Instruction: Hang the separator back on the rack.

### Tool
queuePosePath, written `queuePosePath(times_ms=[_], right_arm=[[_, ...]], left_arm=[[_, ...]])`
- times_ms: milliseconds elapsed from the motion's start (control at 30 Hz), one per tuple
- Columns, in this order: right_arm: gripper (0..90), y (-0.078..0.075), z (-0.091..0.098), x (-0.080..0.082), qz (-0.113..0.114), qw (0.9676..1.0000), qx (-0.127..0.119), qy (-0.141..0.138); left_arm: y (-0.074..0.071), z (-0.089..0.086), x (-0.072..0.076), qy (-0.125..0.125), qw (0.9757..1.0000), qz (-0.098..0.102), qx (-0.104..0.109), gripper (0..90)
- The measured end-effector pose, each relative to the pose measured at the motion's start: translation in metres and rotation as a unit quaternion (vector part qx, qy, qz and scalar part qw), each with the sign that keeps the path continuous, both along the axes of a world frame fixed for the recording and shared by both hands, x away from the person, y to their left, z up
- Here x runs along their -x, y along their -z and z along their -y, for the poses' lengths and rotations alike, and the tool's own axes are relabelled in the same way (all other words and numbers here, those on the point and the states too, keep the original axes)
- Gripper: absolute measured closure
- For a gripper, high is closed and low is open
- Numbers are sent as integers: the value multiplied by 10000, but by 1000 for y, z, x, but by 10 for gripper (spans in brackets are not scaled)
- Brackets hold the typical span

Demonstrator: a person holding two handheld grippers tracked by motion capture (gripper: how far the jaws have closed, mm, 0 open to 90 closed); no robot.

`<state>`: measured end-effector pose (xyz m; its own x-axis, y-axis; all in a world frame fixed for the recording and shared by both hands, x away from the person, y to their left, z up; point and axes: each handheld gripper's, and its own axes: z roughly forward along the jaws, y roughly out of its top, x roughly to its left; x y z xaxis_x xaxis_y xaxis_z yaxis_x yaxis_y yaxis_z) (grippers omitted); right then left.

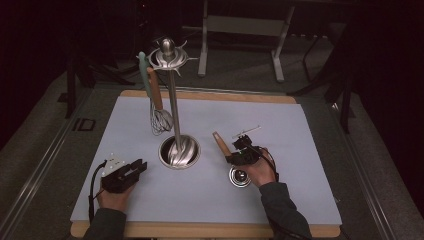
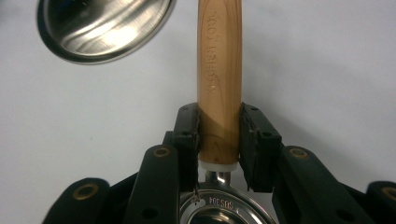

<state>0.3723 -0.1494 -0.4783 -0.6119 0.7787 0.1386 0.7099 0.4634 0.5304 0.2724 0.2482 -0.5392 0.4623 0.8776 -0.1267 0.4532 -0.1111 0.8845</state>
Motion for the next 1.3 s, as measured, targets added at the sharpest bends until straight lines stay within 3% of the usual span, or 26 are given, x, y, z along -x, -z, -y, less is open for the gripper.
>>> queuePosePath(times_ms=[633,1300], right_arm=[[700,-27,1,13,605,9977,-310,-73],[700,-55,-1,26,1135,9911,-684,-161]], left_arm=[[0,0,0,-11,10000,-2,-1,710],[0,0,0,-12,10000,-4,13,710]])
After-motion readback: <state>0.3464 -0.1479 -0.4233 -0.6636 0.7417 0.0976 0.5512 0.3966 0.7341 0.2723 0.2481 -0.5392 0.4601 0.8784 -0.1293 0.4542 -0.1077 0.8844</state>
